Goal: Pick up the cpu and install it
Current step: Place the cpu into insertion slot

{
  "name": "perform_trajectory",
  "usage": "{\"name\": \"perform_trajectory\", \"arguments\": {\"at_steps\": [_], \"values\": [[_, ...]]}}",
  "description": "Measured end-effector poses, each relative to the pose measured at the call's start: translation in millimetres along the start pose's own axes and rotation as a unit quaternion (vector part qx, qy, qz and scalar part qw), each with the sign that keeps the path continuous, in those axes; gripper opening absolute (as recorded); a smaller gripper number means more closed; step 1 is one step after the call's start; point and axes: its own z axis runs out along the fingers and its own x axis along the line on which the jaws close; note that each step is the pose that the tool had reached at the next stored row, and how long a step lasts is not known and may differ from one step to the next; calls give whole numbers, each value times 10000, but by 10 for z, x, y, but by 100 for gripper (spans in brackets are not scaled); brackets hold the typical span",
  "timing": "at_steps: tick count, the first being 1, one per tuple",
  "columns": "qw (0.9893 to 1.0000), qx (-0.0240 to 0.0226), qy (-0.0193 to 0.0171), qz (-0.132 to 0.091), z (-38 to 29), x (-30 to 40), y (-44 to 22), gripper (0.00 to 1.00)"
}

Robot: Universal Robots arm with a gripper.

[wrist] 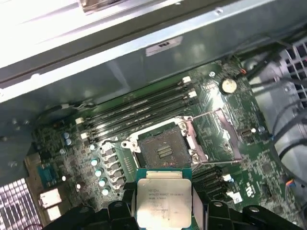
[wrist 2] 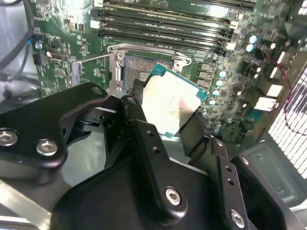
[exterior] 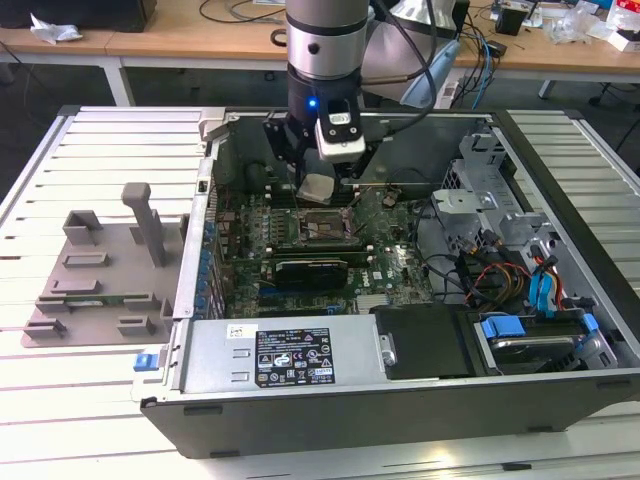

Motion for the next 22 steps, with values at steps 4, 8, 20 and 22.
{"name": "perform_trajectory", "arguments": {"at_steps": [4,8,20,22], "values": [[9991,3,-23,417,1,0,0,55],[9956,8,-52,937,2,0,0,55],[9574,24,-160,2882,11,0,-1,55],[9500,26,-173,3117,12,0,-1,55]]}}
